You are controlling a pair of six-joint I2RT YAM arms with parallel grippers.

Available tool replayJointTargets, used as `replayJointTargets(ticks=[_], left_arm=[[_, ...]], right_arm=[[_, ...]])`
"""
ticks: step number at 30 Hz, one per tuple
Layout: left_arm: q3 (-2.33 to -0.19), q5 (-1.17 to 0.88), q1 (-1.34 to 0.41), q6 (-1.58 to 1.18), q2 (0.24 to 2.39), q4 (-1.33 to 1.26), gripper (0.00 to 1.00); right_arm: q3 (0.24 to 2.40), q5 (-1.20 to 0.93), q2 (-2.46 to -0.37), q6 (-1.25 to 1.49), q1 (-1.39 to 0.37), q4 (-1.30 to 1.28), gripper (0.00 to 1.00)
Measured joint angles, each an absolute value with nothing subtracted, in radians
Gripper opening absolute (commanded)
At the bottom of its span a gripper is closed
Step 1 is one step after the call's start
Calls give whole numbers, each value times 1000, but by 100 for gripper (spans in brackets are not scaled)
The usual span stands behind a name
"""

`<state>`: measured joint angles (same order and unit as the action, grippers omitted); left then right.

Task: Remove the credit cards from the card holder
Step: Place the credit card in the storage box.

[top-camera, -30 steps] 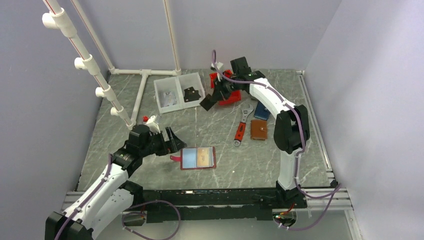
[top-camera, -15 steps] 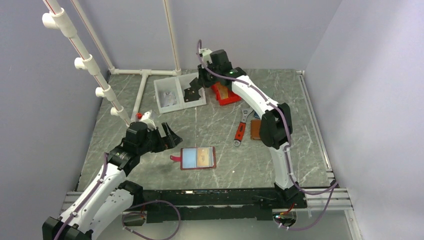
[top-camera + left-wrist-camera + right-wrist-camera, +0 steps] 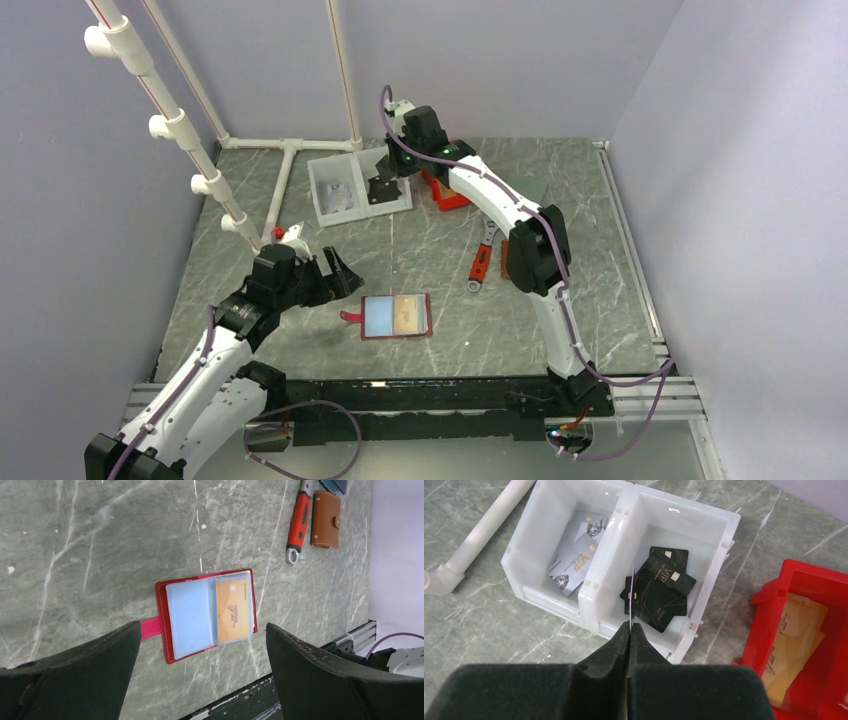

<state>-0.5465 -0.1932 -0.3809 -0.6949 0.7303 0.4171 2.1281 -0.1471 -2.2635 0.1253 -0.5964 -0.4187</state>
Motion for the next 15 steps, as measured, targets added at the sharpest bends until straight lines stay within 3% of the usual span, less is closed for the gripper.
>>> replayJointTargets(ticks=[8, 15], left_arm=[[-546, -185, -381, -695, 730, 417, 99], [-546, -173, -381, -694, 736, 425, 99]], right_arm=[[2185, -146, -2334, 142, -599, -414, 1], [2238, -159, -2407, 150, -602, -396, 19]])
